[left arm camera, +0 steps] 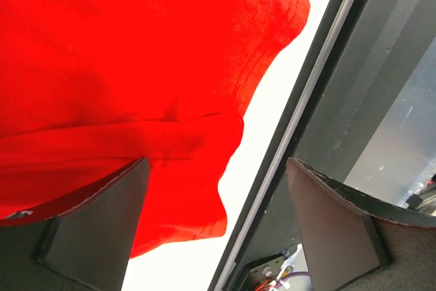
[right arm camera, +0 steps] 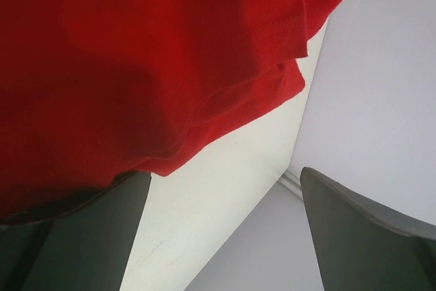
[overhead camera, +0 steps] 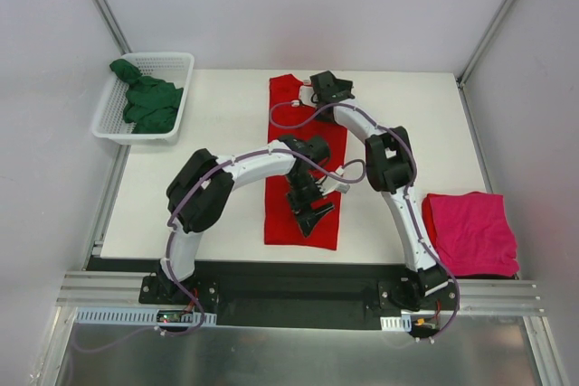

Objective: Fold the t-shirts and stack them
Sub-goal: Rotate the tshirt 90 degrees

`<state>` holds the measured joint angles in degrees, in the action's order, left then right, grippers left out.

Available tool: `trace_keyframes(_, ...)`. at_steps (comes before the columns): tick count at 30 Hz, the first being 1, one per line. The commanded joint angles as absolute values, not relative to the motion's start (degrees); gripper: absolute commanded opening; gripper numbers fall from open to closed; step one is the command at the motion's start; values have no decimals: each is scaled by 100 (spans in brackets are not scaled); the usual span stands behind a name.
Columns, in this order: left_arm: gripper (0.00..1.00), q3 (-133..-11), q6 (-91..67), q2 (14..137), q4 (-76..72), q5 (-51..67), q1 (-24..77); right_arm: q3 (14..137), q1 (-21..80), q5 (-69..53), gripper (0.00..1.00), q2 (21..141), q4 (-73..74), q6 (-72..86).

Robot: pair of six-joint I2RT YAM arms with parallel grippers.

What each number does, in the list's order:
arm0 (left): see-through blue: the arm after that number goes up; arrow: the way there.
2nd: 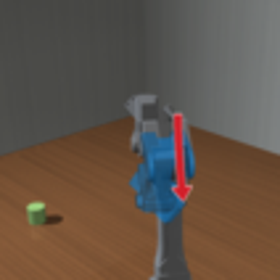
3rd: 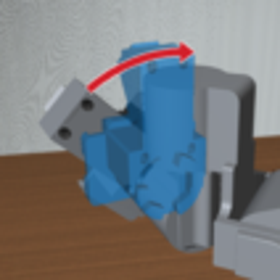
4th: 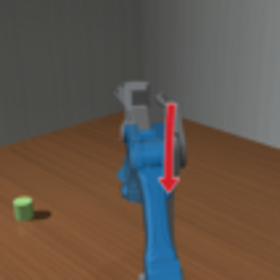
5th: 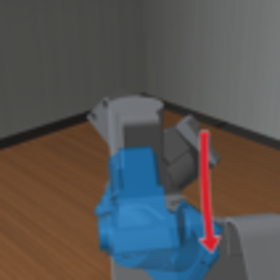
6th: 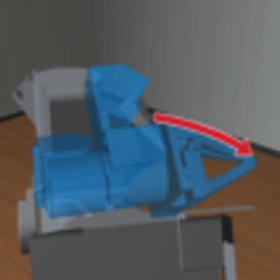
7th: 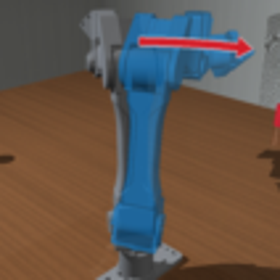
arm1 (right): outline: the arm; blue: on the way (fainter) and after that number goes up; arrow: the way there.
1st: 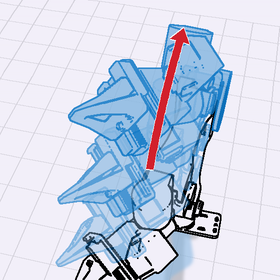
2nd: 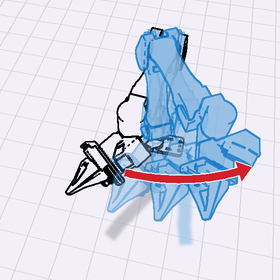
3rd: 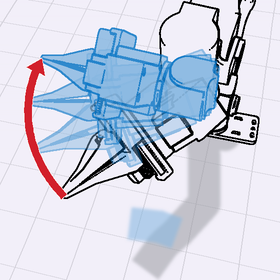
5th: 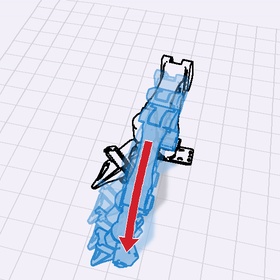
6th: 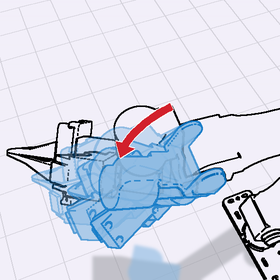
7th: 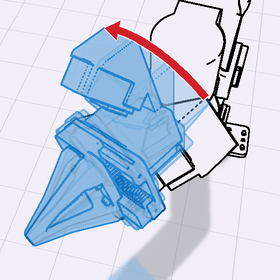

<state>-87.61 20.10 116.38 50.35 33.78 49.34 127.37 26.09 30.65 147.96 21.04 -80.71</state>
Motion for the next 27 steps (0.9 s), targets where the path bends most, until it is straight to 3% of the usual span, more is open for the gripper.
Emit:
trace_keyframes(1,82,-8668,2233,11181,5124,3366,4853,12393,2663,2804,97,14284,2364,-7525)
trace_keyframes(11,82,-7673,2320,10283,4984,3173,4369,12147,2593,2136,97,13008,3797,-6012)
trace_keyframes(19,82,-8006,2452,10784,4746,3234,4307,12305,2742,2382,97,13025,3060,-6047)
trace_keyframes(27,81,-8376,2382,11223,4632,3498,4447,12744,2751,1670,96,13780,2506,-5810)
